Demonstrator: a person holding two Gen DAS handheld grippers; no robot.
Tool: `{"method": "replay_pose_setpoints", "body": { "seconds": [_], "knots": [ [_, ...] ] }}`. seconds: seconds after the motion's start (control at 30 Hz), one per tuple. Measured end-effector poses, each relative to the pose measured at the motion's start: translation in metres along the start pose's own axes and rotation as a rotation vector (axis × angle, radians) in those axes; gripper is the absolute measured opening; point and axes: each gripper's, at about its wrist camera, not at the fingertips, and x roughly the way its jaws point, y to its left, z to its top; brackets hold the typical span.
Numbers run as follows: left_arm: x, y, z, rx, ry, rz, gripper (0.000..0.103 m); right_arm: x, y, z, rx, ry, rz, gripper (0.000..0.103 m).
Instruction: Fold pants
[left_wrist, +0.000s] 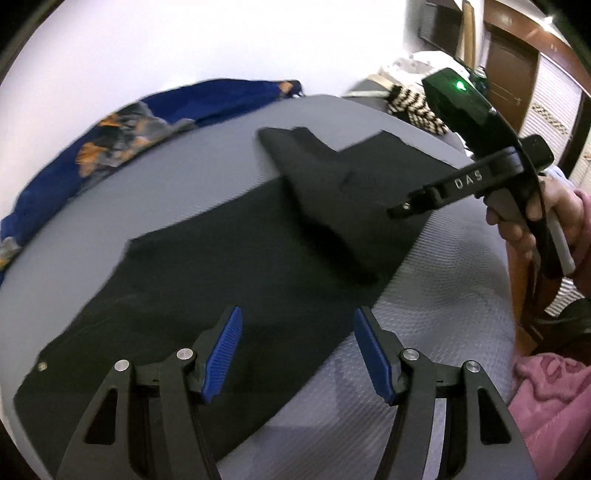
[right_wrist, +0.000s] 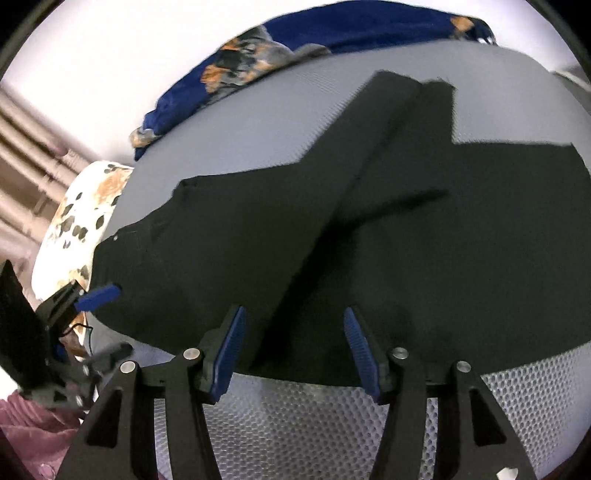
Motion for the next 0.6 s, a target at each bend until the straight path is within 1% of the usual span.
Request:
{"method": "replay_pose_setpoints", "body": {
  "seconds": [0.1,0.23,0.3,0.33,0.37,0.4,0.43,0.47,0.53,0.6],
  "knots": [
    [0.017,-0.017,0.007,0.016,0.029,-0.04,0.064,0.003,-0.009,-0.003,0.056,0.001,0.022,0.054],
    [0.03,-0.029,0.011,0.019,0.049,-0.072,0.064,0.009,-0.014,-0.001,0.111,0.019,0.141,0.054],
    [0.036,-0.031,0.016,0.015,0.052,-0.083,0.064,0.019,-0.011,0.003,0.128,0.033,0.18,0.054],
    [0.037,-0.033,0.018,0.014,0.051,-0.082,0.064,0.022,-0.011,0.005,0.135,0.039,0.192,0.048],
    [0.039,-0.035,0.022,0.013,0.05,-0.084,0.064,0.026,-0.009,0.008,0.138,0.044,0.216,0.04],
    [0.04,-0.036,0.024,0.012,0.049,-0.087,0.064,0.029,-0.006,0.013,0.144,0.046,0.242,0.029],
    [0.042,-0.038,0.027,0.008,0.048,-0.091,0.064,0.03,-0.004,0.016,0.153,0.044,0.252,0.022],
    [0.045,-0.039,0.03,0.004,0.048,-0.093,0.064,0.03,-0.003,0.019,0.156,0.04,0.26,0.018],
    [0.052,-0.043,0.036,-0.012,0.049,-0.091,0.064,0.027,0.0,0.025,0.159,0.026,0.283,0.015],
    [0.058,-0.045,0.041,-0.03,0.051,-0.101,0.064,0.024,0.003,0.029,0.157,0.02,0.304,0.014]
  ]
}}
